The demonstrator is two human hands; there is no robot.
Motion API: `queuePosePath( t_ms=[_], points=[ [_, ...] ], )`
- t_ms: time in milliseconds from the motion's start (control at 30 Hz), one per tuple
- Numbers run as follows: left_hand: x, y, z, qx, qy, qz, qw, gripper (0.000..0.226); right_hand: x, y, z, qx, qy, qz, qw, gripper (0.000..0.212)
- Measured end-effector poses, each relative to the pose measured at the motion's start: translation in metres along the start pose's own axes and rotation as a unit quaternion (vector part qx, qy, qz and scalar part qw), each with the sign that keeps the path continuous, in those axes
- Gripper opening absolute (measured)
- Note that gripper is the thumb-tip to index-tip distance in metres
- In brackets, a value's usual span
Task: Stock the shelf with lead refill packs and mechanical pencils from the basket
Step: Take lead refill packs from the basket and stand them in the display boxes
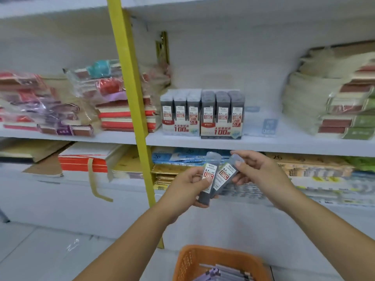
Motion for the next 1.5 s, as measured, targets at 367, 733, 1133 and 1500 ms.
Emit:
queuePosePath(
  t_ms=[367,733,1133,1500],
  points=[
    [-0.030,-0.088,0.040,0.109,0.085,0.182,0.974,0.011,-0.089,0.040,-0.146,0.235,-0.289,0.039,0.927,0.028],
    [-0.050,-0.105,0.023,0.122,0.079,0.196,0.970,0.010,-0.144,0.075,-0.167,0.445,-0.313,-0.010,0.839,0.031],
    [-0.051,-0.100,0.026,0.108,0.084,0.180,0.974,0.011,-0.155,0.072,-0.161,0.368,-0.273,-0.013,0.889,0.019],
    [-0.060,-0.073,0.037,0.104,0.091,0.151,0.979,0.015,-0.096,-0.004,-0.195,0.349,-0.356,0.026,0.867,0.025]
  ],
)
Point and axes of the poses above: each hand's wrist, its own x-axis away from the middle knuckle, its own y-axis out of the palm, z = x × y, the point moved 7 cm from there along -x, towards the middle knuckle, and after that the axes turned 9 degrees about -x, right-handed, at the moved point
